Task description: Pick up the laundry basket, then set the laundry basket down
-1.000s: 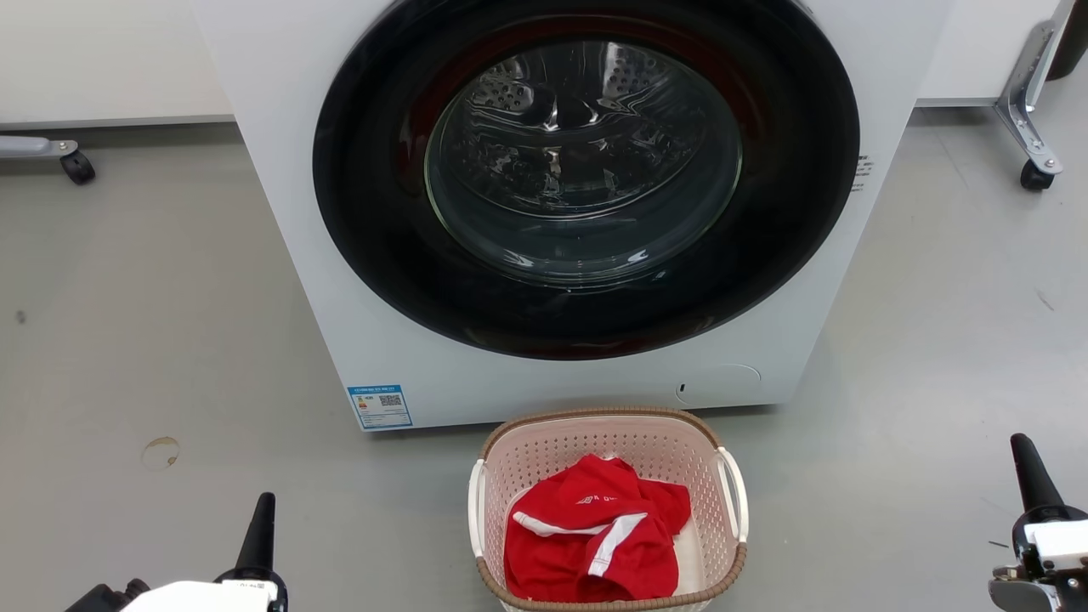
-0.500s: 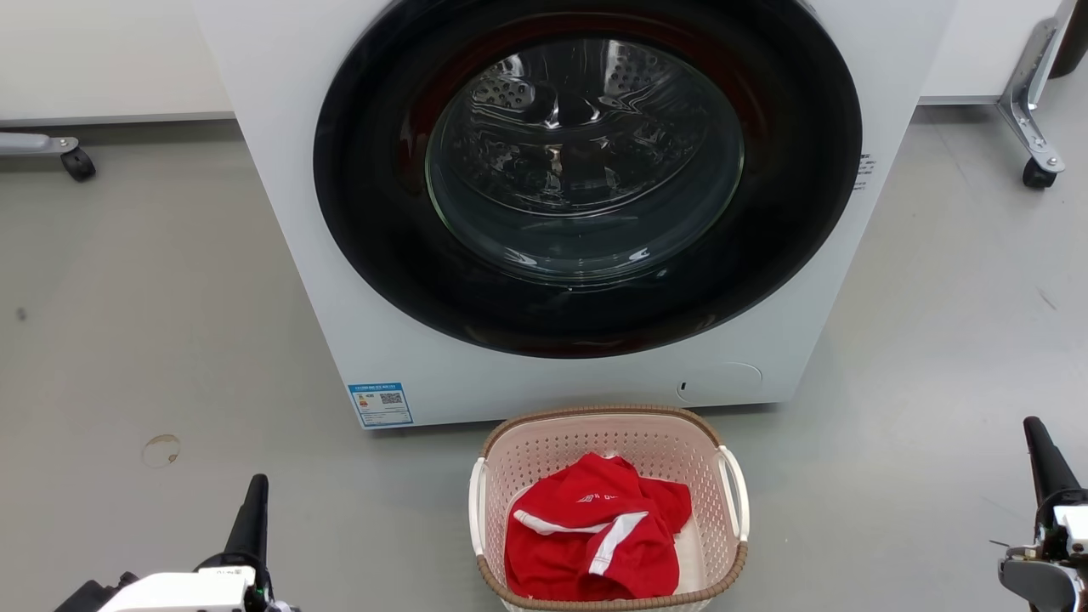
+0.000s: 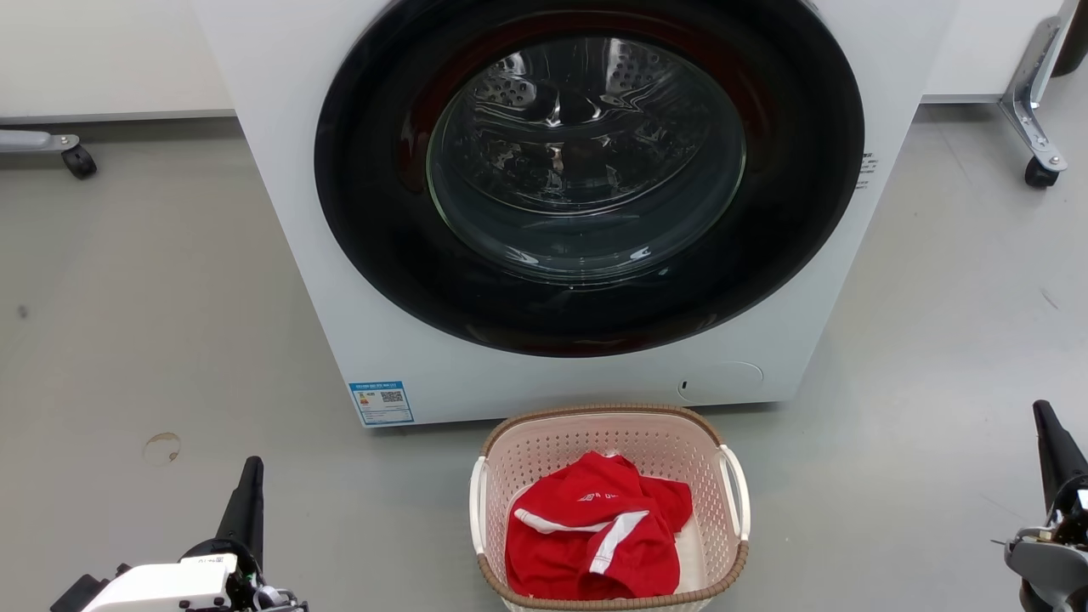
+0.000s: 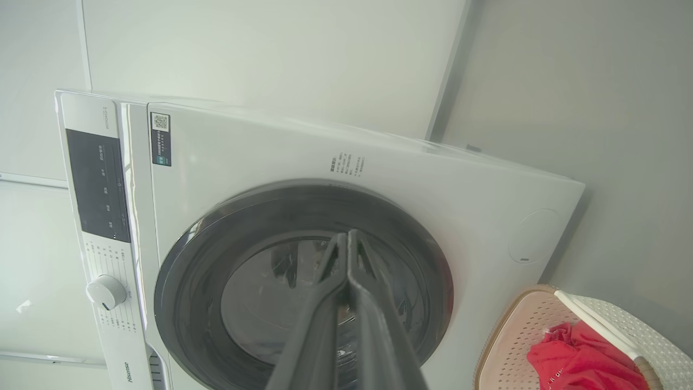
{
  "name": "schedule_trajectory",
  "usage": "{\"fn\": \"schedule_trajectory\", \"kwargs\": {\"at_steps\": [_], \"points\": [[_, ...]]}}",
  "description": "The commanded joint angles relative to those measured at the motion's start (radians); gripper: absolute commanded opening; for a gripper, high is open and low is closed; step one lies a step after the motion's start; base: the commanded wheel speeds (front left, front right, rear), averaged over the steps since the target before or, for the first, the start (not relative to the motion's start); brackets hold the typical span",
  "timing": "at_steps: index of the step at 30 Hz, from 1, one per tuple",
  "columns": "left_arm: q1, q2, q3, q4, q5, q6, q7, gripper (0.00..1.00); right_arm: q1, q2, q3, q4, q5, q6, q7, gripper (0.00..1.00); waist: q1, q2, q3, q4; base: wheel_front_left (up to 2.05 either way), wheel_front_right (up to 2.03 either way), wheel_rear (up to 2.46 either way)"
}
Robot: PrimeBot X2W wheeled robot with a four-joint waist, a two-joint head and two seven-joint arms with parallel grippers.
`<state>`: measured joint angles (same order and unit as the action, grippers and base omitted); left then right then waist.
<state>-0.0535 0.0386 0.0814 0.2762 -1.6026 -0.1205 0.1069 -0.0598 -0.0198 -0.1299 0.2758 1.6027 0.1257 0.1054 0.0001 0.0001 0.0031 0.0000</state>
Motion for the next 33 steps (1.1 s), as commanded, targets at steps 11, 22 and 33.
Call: {"fn": "schedule_trajectory", "kwargs": {"at_steps": [11,22,33], "points": [[-0.055,0.012,0.033,-0.031,-0.006,-0.010,0.007,0.00,-0.048,-0.030,0.015,-0.031,0.005,0.005,0.008,0.00,0.0000,-0.0001,0.000,0.000,0.00,0.00,0.00],[-0.055,0.012,0.033,-0.031,-0.006,-0.010,0.007,0.00,-0.048,-0.030,0.015,-0.031,0.005,0.005,0.008,0.00,0.0000,-0.0001,0.000,0.000,0.00,0.00,0.00],[-0.055,0.012,0.033,-0.031,-0.006,-0.010,0.006,0.00,-0.048,-0.030,0.016,-0.031,0.005,0.005,0.008,0.00,0.0000,-0.0001,0.000,0.000,0.00,0.00,0.00]]}}
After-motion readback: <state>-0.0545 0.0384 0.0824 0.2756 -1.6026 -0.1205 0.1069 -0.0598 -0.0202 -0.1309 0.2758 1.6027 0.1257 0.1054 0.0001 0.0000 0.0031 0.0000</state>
